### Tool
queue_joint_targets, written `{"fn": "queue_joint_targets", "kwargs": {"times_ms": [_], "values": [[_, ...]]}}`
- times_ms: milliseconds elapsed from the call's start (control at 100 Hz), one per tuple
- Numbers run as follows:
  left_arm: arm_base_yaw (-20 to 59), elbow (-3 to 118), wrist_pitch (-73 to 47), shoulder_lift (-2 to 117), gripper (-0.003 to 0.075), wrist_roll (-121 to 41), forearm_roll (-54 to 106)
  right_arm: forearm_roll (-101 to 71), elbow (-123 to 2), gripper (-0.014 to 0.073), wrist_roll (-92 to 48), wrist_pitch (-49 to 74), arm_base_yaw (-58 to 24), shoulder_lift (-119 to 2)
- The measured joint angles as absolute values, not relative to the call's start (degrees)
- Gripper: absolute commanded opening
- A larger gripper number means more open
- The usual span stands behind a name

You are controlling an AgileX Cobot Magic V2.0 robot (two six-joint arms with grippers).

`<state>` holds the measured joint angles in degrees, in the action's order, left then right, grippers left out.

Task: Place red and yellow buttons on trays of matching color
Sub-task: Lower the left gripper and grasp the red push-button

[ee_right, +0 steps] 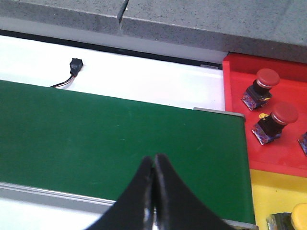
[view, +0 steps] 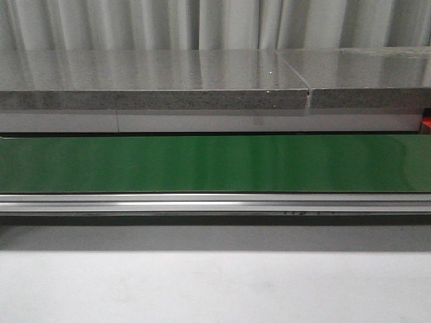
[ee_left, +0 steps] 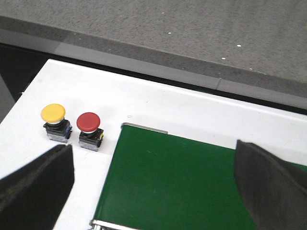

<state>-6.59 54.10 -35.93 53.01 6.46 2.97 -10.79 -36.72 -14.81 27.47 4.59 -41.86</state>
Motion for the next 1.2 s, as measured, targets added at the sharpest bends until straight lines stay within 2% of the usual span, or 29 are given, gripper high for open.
{"fn": "queue_joint_targets", "kwargs": {"times_ms": [230,510,840,1200], "values": [[-13.8,63.3,-35.8,72.3,0.0660,6.7,8.2,-10.8,-36.7,-0.0068,-14.8,27.5,4.6,-41.9],[-15.9,69.5,-35.5,89.8,0.0660,6.7,9.4,-10.8,-36.7,-0.0068,-14.8,27.5,4.6,-41.9],[-16.5,75.2,-35.0,101.3,0.0660,8.1,9.7,-10.8,-36.7,-0.0068,-14.8,27.5,4.6,-41.9],[-18.6,77.0,-34.6,107.7,0.0660,8.2,9.7,-10.8,-36.7,-0.0068,-14.8,27.5,4.6,-41.9]]}}
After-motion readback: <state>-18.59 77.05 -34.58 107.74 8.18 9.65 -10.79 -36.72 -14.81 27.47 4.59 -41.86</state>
